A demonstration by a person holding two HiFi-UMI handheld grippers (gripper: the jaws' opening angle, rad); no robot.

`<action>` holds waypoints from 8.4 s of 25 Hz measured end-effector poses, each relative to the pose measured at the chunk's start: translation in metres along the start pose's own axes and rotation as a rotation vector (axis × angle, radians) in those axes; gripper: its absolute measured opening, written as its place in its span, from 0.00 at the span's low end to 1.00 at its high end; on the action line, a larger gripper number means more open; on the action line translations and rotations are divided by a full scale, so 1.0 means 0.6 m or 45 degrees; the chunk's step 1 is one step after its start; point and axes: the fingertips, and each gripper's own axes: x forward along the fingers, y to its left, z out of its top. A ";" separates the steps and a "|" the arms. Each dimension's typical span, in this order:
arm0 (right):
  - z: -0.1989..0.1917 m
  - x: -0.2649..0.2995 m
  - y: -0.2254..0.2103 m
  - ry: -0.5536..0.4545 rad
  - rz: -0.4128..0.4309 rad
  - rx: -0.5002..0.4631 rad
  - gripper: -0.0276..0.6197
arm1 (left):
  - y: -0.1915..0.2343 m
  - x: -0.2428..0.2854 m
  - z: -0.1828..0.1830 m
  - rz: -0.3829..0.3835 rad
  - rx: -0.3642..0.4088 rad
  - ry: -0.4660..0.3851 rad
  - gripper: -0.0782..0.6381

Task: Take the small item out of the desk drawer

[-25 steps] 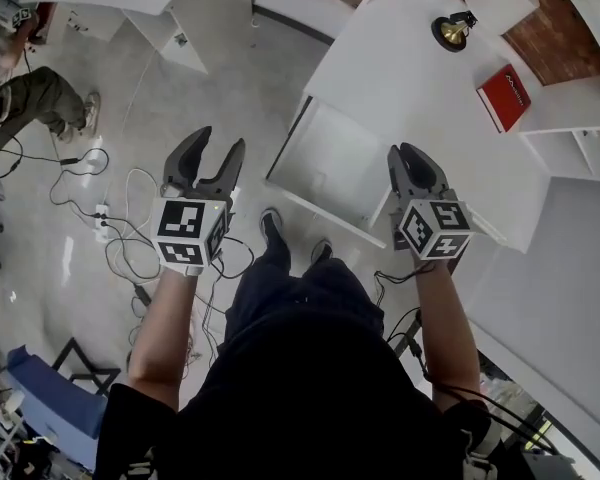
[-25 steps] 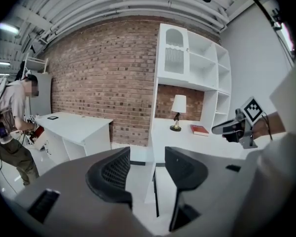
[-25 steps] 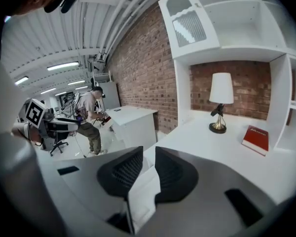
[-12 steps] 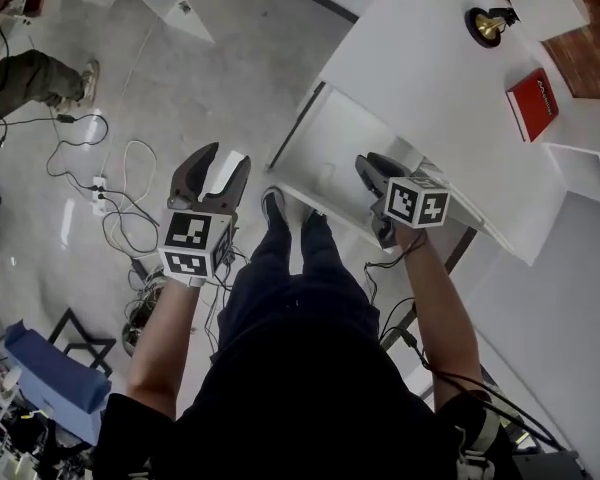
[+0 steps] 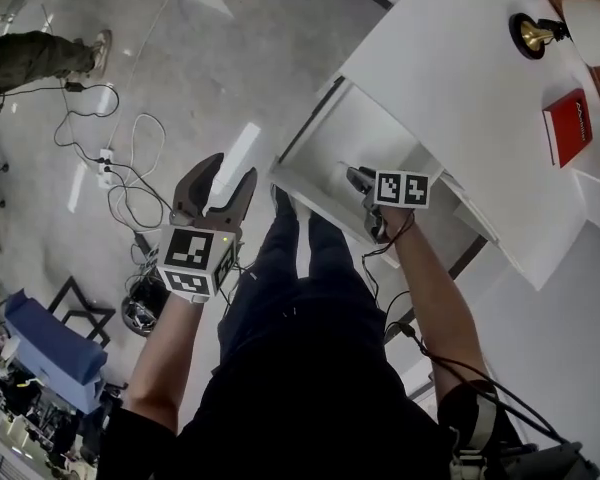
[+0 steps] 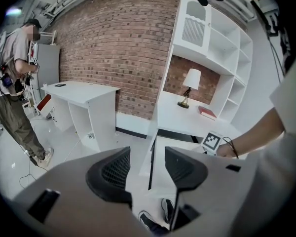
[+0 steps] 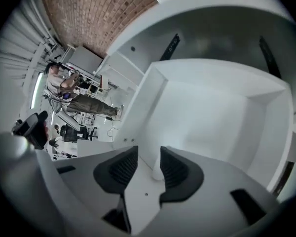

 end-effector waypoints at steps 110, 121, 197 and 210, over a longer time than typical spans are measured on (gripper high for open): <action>0.320 -0.613 -0.153 -1.016 -0.445 -0.180 0.23 | -0.203 0.140 0.458 -0.098 0.198 -0.414 0.41; 0.369 -0.472 -0.227 -0.786 -0.421 -0.200 0.23 | -0.163 0.206 0.388 0.012 0.149 -0.263 0.41; 0.259 -1.032 0.298 -1.926 -0.751 -0.726 0.19 | -0.256 -0.206 0.694 -0.138 0.424 -1.043 0.41; 0.251 -1.039 0.295 -1.953 -0.752 -0.731 0.18 | -0.263 -0.213 0.688 -0.132 0.462 -1.043 0.41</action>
